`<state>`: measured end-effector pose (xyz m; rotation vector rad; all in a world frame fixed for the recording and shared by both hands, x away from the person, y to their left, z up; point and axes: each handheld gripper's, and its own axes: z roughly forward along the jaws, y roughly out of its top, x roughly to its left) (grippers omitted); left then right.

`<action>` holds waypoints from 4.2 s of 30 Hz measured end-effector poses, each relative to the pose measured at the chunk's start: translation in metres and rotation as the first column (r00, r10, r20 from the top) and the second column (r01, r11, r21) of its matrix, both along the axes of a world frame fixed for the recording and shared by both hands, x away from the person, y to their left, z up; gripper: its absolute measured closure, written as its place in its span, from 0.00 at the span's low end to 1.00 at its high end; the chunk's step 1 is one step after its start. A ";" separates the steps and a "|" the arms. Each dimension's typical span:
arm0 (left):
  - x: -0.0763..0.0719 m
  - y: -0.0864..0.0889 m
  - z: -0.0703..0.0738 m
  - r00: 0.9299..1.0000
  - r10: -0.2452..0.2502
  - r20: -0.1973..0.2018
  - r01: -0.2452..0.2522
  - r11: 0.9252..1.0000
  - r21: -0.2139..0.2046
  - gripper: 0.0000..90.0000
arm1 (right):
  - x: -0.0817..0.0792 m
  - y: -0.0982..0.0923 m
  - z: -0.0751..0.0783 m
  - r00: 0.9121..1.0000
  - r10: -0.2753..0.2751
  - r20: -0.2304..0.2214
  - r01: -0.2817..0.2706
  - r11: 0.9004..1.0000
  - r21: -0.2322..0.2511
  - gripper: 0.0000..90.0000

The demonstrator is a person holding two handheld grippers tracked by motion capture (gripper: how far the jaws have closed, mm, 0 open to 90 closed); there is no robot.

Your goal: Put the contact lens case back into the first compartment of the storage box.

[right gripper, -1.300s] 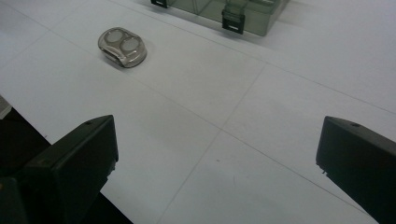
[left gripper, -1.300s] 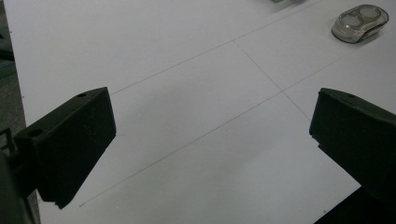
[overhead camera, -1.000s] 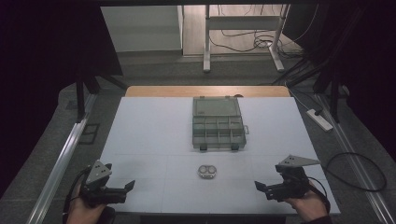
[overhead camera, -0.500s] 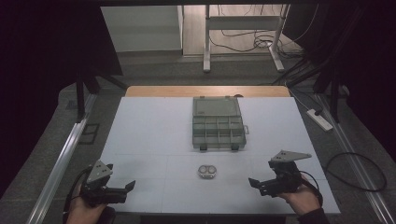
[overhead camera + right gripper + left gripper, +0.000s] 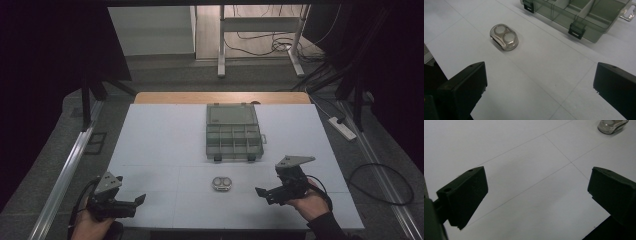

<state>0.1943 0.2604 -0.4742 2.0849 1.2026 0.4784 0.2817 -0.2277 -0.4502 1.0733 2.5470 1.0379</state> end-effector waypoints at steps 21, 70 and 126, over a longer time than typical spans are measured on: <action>0.001 -0.002 0.000 1.000 0.006 -0.008 -0.006 1.000 0.023 0.05 | 0.017 0.035 -0.008 0.995 0.102 -0.016 -0.103 0.994 -0.040 0.00; 0.002 -0.004 -0.001 1.000 0.007 -0.020 -0.007 0.999 0.046 0.06 | 0.040 0.114 -0.031 0.968 0.227 -0.105 -0.244 0.950 -0.196 0.00; 0.002 -0.005 -0.001 1.000 0.013 -0.018 -0.012 0.999 0.053 0.07 | 0.055 0.142 -0.055 0.907 0.381 -0.181 -0.420 0.852 -0.312 0.52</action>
